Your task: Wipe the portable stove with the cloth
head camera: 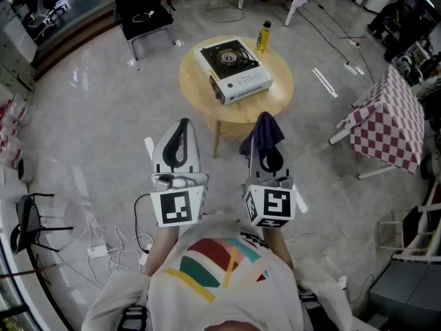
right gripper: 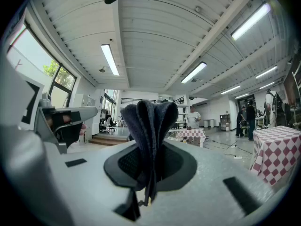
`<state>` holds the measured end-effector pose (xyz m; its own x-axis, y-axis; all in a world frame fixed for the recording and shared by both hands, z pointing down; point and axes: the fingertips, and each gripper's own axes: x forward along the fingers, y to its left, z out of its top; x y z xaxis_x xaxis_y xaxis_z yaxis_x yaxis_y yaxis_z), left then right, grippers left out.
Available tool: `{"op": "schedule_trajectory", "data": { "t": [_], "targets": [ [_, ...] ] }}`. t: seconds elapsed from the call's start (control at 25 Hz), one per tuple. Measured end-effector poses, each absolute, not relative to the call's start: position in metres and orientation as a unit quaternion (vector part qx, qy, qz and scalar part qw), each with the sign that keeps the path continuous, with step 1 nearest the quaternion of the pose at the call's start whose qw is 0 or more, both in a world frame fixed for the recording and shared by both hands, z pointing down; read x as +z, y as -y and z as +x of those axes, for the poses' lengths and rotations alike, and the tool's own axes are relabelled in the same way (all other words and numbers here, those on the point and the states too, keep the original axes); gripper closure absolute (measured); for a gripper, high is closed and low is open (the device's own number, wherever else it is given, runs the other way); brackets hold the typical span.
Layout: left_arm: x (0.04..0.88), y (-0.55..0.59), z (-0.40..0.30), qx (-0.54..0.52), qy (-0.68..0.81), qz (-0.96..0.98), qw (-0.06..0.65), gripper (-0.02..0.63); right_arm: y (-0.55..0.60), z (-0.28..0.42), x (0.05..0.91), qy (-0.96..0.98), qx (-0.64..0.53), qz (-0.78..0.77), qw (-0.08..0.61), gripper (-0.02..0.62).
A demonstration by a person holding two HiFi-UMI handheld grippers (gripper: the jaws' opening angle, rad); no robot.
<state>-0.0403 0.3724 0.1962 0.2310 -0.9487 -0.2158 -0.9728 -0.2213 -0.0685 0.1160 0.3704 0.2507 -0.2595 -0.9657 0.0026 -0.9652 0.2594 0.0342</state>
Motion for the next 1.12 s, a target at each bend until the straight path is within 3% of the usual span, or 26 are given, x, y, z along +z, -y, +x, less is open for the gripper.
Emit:
{"op": "schedule_trajectory", "data": {
  "t": [0.84,1.12],
  "targets": [
    [0.202,-0.359,-0.035,0.067,-0.629,-0.769,0.096,0.6,-0.36,0.117,0.252,0.83,0.001,0.557,-0.019,0.561],
    [0.216,-0.359,-0.033,0.044,-0.631,-0.767,0.107,0.6,-0.356,0.112,0.268,0.844,-0.009,0.536,0.012,0.561]
  ]
}}
